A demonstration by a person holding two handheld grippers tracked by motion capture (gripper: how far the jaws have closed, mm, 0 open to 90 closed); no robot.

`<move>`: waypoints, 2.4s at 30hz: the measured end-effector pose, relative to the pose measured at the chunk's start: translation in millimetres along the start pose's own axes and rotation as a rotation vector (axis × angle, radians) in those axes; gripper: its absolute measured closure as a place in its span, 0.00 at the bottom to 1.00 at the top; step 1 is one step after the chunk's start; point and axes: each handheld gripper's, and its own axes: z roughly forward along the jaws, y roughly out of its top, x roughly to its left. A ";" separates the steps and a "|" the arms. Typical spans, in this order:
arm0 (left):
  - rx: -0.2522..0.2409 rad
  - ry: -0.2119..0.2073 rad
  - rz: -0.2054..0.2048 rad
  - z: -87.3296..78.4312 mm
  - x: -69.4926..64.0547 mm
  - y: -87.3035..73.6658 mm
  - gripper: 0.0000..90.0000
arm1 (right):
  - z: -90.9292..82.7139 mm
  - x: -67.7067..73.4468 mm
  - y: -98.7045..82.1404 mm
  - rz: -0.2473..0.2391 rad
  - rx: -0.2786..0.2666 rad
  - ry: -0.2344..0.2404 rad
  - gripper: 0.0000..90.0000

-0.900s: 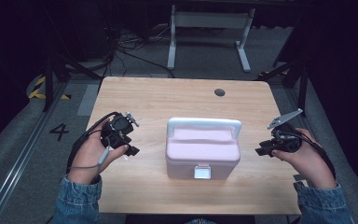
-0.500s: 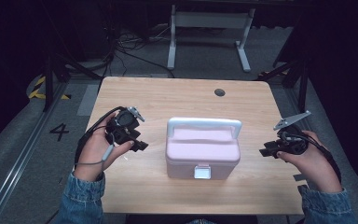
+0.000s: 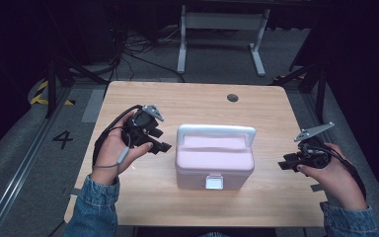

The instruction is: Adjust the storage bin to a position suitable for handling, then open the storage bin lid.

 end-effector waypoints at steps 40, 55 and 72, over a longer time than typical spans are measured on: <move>0.007 0.112 0.120 26.0 -26.2 54.8 0.79 | 5.5 2.9 -2.8 0.001 -0.002 0.019 0.67; -0.054 0.054 0.069 14.2 -9.5 65.5 0.78 | 0.7 5.2 -2.1 -0.027 -0.076 0.027 0.66; -0.089 0.029 0.009 10.7 6.1 72.5 0.77 | -12.4 20.4 8.5 -0.059 -0.254 0.057 0.60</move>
